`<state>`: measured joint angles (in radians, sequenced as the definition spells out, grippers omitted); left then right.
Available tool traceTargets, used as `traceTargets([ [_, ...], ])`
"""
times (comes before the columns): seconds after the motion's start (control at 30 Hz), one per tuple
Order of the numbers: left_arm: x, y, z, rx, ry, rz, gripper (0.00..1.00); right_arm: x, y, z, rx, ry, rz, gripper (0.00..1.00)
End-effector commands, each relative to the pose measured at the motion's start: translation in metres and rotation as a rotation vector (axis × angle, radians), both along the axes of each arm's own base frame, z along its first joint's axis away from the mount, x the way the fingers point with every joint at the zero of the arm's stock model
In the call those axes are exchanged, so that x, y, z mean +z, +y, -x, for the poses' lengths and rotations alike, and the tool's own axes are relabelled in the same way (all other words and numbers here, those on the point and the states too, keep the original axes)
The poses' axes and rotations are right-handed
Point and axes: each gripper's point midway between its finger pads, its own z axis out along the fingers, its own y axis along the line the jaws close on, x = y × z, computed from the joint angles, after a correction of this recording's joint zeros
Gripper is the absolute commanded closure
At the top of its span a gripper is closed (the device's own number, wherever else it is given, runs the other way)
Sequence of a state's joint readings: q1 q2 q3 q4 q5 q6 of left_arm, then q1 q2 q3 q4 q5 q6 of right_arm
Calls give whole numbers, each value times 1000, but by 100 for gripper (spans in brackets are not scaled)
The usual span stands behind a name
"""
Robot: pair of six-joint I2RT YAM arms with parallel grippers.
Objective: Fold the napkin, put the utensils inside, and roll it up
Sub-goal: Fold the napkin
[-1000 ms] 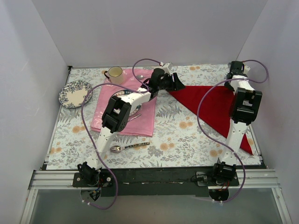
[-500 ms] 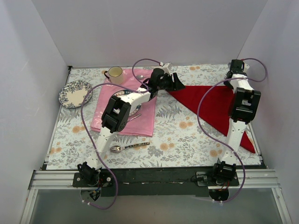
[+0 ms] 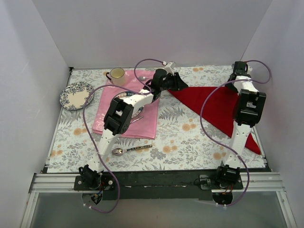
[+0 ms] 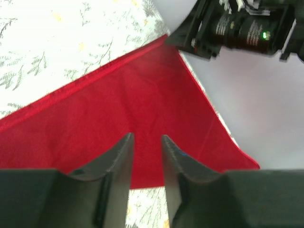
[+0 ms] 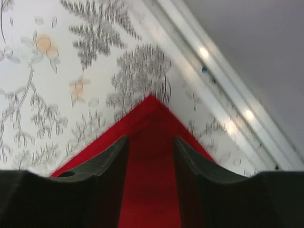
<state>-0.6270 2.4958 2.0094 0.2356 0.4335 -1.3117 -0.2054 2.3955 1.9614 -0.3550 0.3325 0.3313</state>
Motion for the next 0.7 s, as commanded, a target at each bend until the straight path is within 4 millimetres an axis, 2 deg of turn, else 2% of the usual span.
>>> traceTargets([
  [0.0,19,-12,-14,11,-103,60,78,45,47,19,9,-50,-135,48],
  [0.03,-2,-13,-18,21,-75,37,82,31,58,31,19,-13,-143,48],
  [0.07,-6,-12,-21,34,-82,28,85,46,77,29,71,-39,-119,46],
  [0.17,-26,-10,-32,73,-100,-16,87,61,91,45,78,-21,-46,46],
  [0.2,-27,-9,-35,80,-106,-29,88,63,91,52,76,-5,-30,45],
  [0.23,-33,-8,-38,88,-105,-43,90,78,96,56,85,-30,-31,45],
  [0.27,-37,-7,-40,98,-109,-56,90,64,100,73,97,11,-49,46],
  [0.3,-41,-5,-41,98,-114,-83,91,65,110,79,113,4,-99,47],
  [0.33,-47,-2,-42,110,-115,-107,91,78,116,87,124,-33,-123,48],
  [0.37,-41,2,-44,125,-127,-116,92,59,122,107,134,6,-153,52],
  [0.4,-42,6,-46,145,-144,-133,92,55,131,117,147,3,-194,54],
  [0.43,-50,11,-44,150,-138,-154,92,66,134,123,147,-31,-207,56],
  [0.47,-51,14,-46,160,-142,-166,92,64,136,131,152,-25,-223,61],
  [0.5,-58,18,-48,176,-126,-194,92,51,136,150,140,18,-222,62],
  [0.53,-61,19,-48,173,-115,-198,92,56,135,159,130,11,-219,63],
  [0.57,-62,20,-49,163,-110,-194,92,50,132,170,115,28,-212,64],
  [0.6,-68,21,-48,157,-96,-199,92,35,127,188,87,66,-197,65],
  [0.67,-71,23,-49,161,-87,-204,92,33,117,206,40,56,-191,66],
])
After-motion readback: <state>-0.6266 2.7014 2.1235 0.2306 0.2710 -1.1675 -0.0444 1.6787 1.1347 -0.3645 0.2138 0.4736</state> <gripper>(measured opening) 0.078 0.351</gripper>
